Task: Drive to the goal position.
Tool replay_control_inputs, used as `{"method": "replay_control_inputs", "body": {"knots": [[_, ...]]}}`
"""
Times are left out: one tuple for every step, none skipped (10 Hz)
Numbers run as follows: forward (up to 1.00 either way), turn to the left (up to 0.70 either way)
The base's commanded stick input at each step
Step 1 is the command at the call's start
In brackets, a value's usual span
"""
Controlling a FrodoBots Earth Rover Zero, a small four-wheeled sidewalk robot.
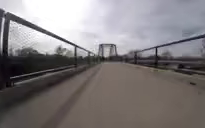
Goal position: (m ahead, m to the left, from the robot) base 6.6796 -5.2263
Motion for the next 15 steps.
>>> {"method": "replay_control_inputs", "body": {"knots": [[1.00, -0.32], [1.00, -0.18], [1.00, 0.00], [1.00, 0.00], [1.00, 0.00], [1.00, 0.00], [1.00, 0.00], [1.00, 0.00], [1.00, 0.00], [1.00, 0.00], [1.00, 0.00], [1.00, 0.00], [1.00, 0.00], [1.00, 0.00], [1.00, 0.00]]}}
